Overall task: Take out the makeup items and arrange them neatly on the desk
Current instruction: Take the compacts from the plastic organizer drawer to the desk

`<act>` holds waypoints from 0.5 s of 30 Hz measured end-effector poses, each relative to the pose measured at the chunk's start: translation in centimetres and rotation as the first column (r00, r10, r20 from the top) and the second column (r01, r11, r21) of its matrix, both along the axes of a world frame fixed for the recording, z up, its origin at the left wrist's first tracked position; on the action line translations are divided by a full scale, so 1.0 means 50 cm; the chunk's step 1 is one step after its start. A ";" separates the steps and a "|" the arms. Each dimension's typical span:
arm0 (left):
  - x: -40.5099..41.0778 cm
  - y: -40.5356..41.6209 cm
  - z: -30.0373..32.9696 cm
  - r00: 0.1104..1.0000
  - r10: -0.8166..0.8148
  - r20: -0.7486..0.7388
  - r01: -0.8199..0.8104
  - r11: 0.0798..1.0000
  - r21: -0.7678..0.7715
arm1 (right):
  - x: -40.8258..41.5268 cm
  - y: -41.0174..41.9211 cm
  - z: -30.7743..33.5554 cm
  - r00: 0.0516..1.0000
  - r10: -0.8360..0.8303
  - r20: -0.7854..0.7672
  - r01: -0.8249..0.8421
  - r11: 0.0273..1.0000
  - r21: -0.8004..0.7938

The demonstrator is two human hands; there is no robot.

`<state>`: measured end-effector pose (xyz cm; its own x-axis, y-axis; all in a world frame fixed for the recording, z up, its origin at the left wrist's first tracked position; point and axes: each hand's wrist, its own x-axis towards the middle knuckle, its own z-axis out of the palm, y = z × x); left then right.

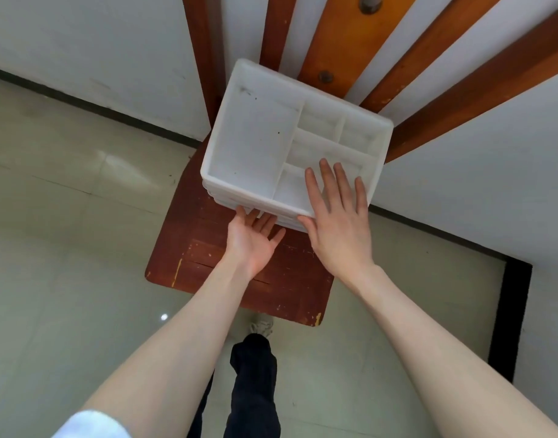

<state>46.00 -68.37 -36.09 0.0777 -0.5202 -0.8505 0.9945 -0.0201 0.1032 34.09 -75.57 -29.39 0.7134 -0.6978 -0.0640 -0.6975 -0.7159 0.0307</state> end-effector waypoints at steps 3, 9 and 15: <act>0.000 0.003 -0.004 1.000 -0.002 0.003 0.002 1.000 -0.003 | -0.002 -0.002 -0.002 1.000 0.008 -0.001 -0.008 1.000 -0.015; -0.024 0.047 0.000 0.996 -0.072 0.049 0.068 0.993 0.092 | -0.004 -0.004 -0.001 1.000 0.016 -0.010 -0.016 1.000 0.009; -0.060 0.142 0.004 0.998 -0.055 0.030 0.048 0.980 0.192 | -0.004 -0.004 0.004 1.000 0.014 -0.016 -0.013 0.999 0.049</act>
